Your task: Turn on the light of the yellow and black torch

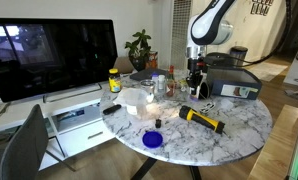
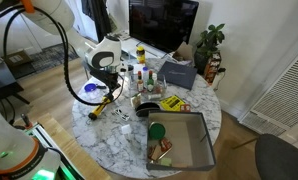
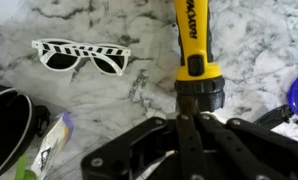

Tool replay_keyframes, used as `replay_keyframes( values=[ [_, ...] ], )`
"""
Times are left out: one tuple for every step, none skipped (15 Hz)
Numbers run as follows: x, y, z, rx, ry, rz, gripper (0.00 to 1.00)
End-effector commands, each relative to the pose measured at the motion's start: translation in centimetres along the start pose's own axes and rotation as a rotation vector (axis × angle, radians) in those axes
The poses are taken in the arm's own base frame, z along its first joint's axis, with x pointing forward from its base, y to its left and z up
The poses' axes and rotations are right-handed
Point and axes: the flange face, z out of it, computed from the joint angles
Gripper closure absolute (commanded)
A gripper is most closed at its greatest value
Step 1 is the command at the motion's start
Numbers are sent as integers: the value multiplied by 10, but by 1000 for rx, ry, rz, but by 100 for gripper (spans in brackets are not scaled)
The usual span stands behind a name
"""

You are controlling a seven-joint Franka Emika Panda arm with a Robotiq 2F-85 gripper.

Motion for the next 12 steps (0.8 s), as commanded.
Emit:
replay_keyframes(
  values=[
    [-36, -12, -34, -39, 89, 97, 100],
    [-41, -16, -43, -44, 115, 121, 90],
    [-47, -18, -51, -49, 138, 143, 73],
    [-52, -21, -59, -54, 158, 163, 68],
    [-57, -23, -67, -47, 175, 184, 60],
    [-61, -26, -76, -39, 196, 208, 53],
    [-66, -30, -84, -31, 207, 228, 45],
    [-70, -33, -90, -28, 217, 243, 38],
    [-75, -36, -98, -28, 235, 260, 31],
    [-78, -38, -104, -29, 253, 277, 22],
    [-82, -41, -111, -33, 273, 288, 15],
    [-85, -43, -116, -31, 286, 299, 7]
  ],
)
